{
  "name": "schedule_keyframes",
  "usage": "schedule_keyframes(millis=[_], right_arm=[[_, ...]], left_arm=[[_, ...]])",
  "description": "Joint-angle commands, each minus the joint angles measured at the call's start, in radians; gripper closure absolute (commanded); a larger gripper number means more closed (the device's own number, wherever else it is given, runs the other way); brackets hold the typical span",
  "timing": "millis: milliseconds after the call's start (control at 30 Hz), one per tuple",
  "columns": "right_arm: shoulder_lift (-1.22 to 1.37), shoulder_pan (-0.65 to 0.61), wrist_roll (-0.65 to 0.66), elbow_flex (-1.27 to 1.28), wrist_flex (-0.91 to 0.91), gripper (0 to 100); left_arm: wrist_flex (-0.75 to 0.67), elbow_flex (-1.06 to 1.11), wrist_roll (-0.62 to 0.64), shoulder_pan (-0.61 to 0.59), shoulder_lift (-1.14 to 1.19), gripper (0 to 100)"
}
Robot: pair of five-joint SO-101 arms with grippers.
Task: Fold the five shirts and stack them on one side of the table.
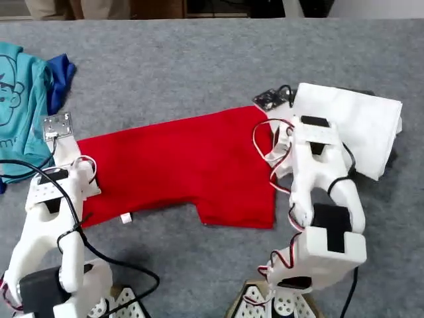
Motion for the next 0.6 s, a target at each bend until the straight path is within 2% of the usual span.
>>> schedule_keyframes(millis=[0, 167, 367, 567], right_arm=[[-0.071, -0.025, 0.011, -0.039, 0.044, 99.7], [-0.243, -0.038, 0.034, -0.088, 0.175, 99.7], [-0.492, -0.070, 0.216, -0.028, 0.336, 99.7], [-0.699, -0.182, 0.396, 0.208, 0.364, 99.2]], left_arm=[[-0.012, -0.005, -0.012, 0.008, 0.002, 98], [-0.012, -0.005, -0.011, -0.035, 0.001, 98], [-0.012, 0.003, -0.011, -0.043, -0.005, 98], [-0.012, 0.003, -0.011, -0.043, -0.005, 98]])
